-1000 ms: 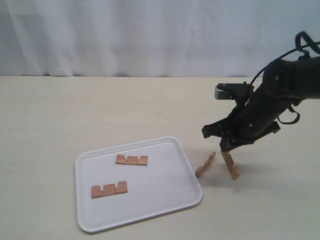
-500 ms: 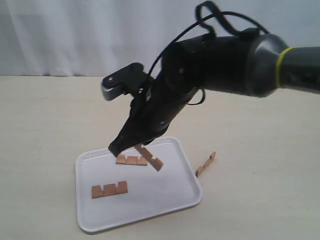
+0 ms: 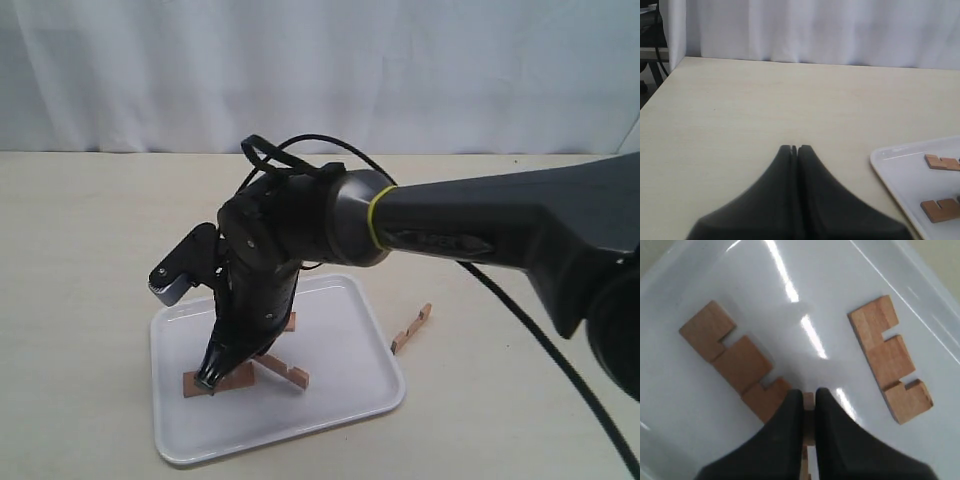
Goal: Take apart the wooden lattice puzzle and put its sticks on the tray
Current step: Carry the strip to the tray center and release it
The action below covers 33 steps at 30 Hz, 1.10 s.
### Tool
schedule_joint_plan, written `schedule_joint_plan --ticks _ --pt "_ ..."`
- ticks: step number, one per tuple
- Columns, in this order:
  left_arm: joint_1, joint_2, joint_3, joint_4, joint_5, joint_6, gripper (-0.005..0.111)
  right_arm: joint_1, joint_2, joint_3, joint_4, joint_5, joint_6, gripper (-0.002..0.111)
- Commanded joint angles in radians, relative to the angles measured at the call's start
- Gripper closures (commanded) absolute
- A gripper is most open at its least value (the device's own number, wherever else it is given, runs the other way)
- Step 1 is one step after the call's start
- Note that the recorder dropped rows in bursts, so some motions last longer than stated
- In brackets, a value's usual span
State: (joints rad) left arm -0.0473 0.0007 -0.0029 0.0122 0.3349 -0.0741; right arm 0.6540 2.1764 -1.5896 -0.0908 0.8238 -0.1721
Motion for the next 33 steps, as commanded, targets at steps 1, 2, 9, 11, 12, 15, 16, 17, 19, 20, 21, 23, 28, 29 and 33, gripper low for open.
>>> schedule_joint_plan --ticks 1,2,9,11,12,15,16,17,19,20,21,23,28,29,33 --pt "-0.003 -0.001 0.003 0.002 -0.011 -0.001 0.107 0.001 0.028 -0.028 -0.014 -0.054 0.004 0.104" --pt "-0.003 -0.001 0.003 0.002 -0.011 -0.001 0.107 0.001 0.031 -0.028 -0.014 -0.070 0.004 0.104" --pt "-0.003 -0.001 0.003 0.002 -0.011 -0.001 0.107 0.001 0.031 -0.028 -0.030 -0.102 0.027 0.077" --pt "-0.003 -0.001 0.003 0.002 -0.011 -0.001 0.107 0.001 0.025 -0.034 -0.030 -0.098 0.027 0.063" --pt "-0.003 -0.001 0.003 0.002 -0.011 -0.001 0.107 0.001 0.016 -0.040 -0.030 -0.091 0.027 0.055" --pt "-0.003 -0.001 0.003 0.002 -0.011 -0.001 0.107 0.001 -0.025 -0.074 -0.025 -0.057 0.030 0.035" --pt "-0.003 -0.001 0.003 0.002 -0.011 -0.001 0.107 0.001 -0.042 -0.083 -0.025 -0.046 0.030 0.032" --pt "-0.003 -0.001 0.003 0.002 -0.011 -0.001 0.107 0.001 -0.064 -0.094 -0.025 -0.030 0.030 0.030" --pt "-0.003 -0.001 0.003 0.002 -0.011 -0.001 0.107 0.001 -0.114 -0.108 -0.029 0.002 0.027 0.029" --pt "-0.003 -0.001 0.003 0.002 -0.011 -0.001 0.107 -0.002 -0.143 -0.110 -0.038 0.013 0.026 0.029" --pt "-0.003 -0.001 0.003 0.002 -0.011 -0.001 0.107 -0.008 -0.169 -0.110 -0.062 0.028 0.026 0.029" --pt "-0.003 -0.001 0.003 0.002 -0.011 -0.001 0.107 -0.029 -0.214 -0.110 -0.091 0.058 0.030 0.029" --pt "-0.003 -0.001 0.003 0.002 -0.011 -0.001 0.107 -0.138 -0.303 -0.088 -0.103 0.136 0.048 0.029" --pt "-0.003 -0.001 0.003 0.002 -0.011 -0.001 0.107 -0.161 -0.318 -0.075 -0.103 0.147 0.048 0.029" --pt "-0.003 -0.001 0.003 0.002 -0.011 -0.001 0.107 -0.286 -0.344 0.013 -0.089 0.165 0.068 0.029"
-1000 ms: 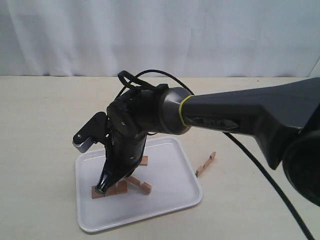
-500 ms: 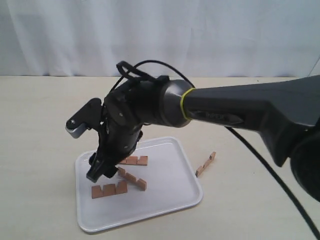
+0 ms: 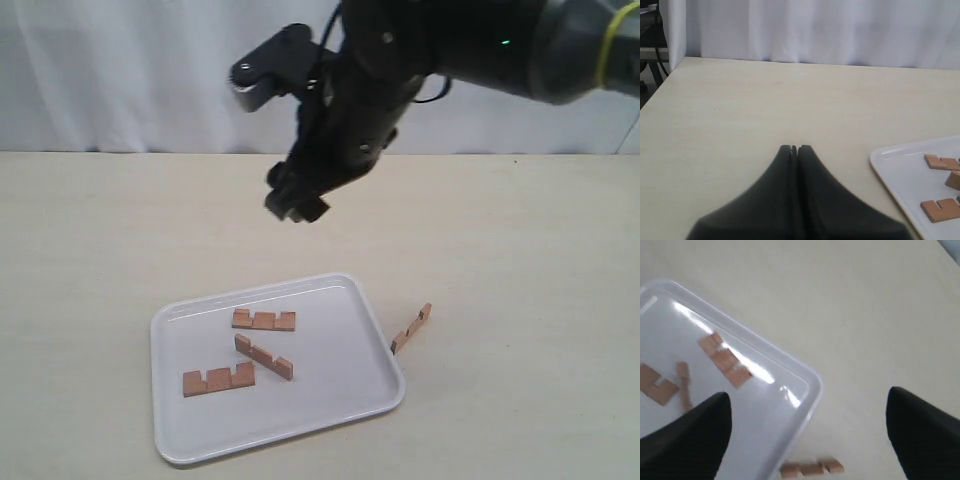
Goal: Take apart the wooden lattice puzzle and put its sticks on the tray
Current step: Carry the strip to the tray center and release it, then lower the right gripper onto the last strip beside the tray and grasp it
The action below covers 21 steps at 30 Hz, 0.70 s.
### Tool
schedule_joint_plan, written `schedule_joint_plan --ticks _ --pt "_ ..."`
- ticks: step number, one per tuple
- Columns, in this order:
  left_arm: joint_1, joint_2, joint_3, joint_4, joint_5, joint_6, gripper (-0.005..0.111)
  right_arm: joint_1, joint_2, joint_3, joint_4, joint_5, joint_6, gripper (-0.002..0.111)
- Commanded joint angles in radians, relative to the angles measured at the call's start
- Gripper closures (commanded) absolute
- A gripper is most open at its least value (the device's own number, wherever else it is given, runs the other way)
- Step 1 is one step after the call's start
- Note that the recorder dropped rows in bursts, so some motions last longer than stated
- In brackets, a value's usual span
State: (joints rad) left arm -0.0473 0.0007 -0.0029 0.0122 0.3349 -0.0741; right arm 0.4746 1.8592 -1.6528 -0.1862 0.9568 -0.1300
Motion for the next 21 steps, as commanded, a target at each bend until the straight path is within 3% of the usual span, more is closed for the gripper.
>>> schedule_joint_plan --ticks 1,7,13,21 --pt "-0.003 -0.001 0.003 0.002 -0.011 -0.001 0.107 -0.140 -0.028 0.102 0.023 0.032 0.049 0.029" --pt "-0.003 -0.001 0.003 0.002 -0.011 -0.001 0.107 -0.272 -0.026 0.331 0.122 -0.079 0.268 0.029" --pt "-0.003 -0.001 0.003 0.002 -0.011 -0.001 0.107 -0.274 -0.026 0.564 0.210 -0.347 0.426 0.029" --pt "-0.003 -0.001 0.003 0.002 -0.011 -0.001 0.107 -0.266 -0.024 0.713 0.250 -0.630 0.598 0.029"
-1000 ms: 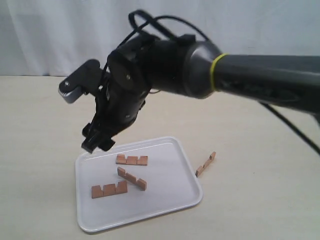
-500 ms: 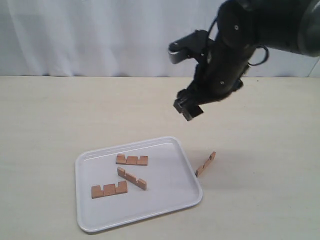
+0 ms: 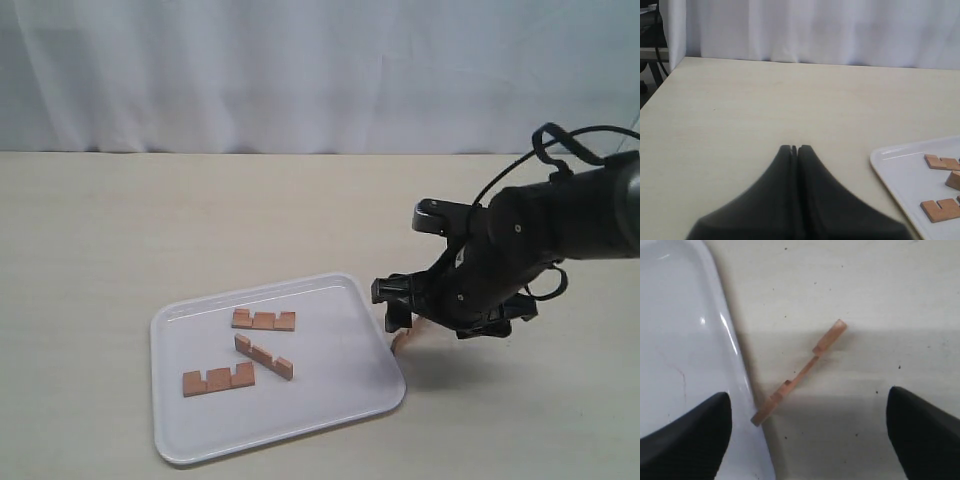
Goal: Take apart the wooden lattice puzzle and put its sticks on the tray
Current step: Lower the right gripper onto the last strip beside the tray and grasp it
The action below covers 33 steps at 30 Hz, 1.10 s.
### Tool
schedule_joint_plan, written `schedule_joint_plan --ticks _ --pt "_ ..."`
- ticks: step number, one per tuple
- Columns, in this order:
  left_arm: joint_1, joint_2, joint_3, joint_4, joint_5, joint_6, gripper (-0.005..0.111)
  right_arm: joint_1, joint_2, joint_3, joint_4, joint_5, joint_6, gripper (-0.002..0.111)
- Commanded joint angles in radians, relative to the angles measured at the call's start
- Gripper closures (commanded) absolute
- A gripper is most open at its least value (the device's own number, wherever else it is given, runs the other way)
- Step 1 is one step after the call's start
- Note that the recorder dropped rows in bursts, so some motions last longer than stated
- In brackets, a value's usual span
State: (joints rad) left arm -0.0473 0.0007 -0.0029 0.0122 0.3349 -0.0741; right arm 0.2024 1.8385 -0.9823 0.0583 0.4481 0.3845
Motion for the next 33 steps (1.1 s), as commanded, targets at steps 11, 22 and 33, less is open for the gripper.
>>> schedule_joint_plan --ticks 11,22,33 --pt "-0.003 -0.001 0.003 0.002 -0.011 -0.001 0.107 0.032 0.042 0.052 -0.066 -0.226 0.156 0.029" --pt "-0.003 -0.001 0.003 0.002 -0.011 -0.001 0.107 0.032 0.089 -0.026 -0.277 -0.111 0.234 0.037" --pt "-0.003 -0.001 0.003 0.002 -0.011 -0.001 0.107 0.032 0.089 -0.026 -0.365 -0.055 0.273 0.096"
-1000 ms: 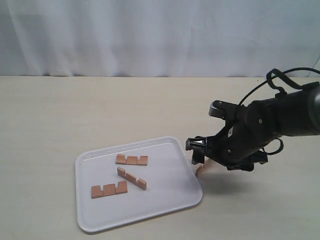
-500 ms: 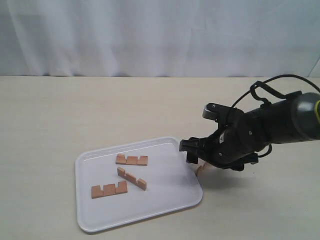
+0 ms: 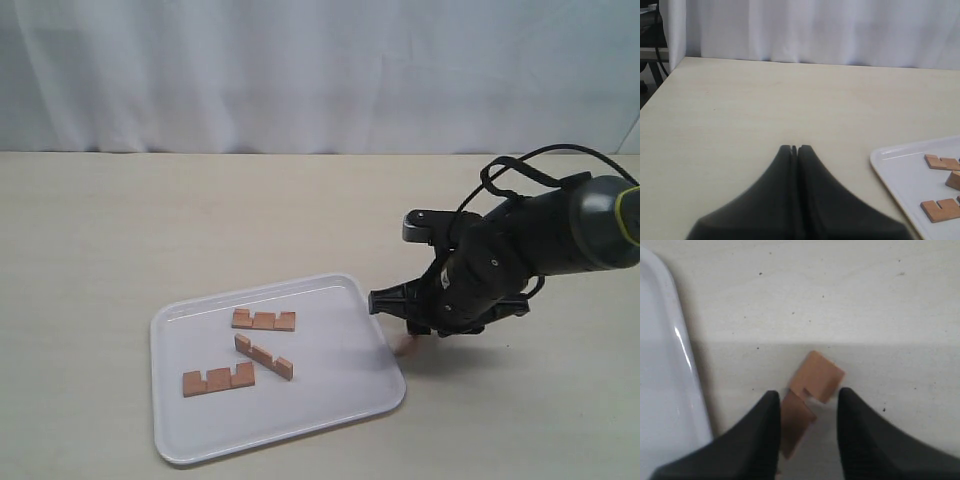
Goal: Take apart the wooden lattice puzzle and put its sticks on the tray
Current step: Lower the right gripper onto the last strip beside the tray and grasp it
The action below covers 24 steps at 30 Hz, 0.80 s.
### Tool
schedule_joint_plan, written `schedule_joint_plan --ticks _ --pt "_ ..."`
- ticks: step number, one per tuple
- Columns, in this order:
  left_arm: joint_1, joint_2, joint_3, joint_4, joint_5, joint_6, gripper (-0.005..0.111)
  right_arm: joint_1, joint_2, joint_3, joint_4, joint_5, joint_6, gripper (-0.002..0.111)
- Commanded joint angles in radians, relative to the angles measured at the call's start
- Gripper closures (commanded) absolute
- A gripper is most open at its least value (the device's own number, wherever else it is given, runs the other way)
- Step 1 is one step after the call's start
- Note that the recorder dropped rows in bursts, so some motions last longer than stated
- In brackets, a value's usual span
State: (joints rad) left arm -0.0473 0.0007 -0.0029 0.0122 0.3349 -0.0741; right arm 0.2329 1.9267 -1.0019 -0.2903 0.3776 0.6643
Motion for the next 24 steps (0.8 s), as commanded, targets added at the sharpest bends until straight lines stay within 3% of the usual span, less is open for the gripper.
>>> schedule_joint_plan --ticks 1,15,21,24 --pt "-0.003 -0.001 0.003 0.002 -0.011 -0.001 0.107 0.002 0.001 -0.006 -0.009 0.016 -0.026 0.104" --pt "-0.003 -0.001 0.003 0.002 -0.011 -0.001 0.107 0.002 -0.082 -0.062 -0.010 0.148 -0.129 0.101" --pt "-0.003 -0.001 0.003 0.002 -0.011 -0.001 0.107 0.002 -0.044 -0.062 0.039 0.150 -0.129 0.058" --pt "-0.003 -0.001 0.003 0.002 -0.011 -0.001 0.107 0.002 -0.014 -0.062 0.051 0.152 -0.126 0.054"
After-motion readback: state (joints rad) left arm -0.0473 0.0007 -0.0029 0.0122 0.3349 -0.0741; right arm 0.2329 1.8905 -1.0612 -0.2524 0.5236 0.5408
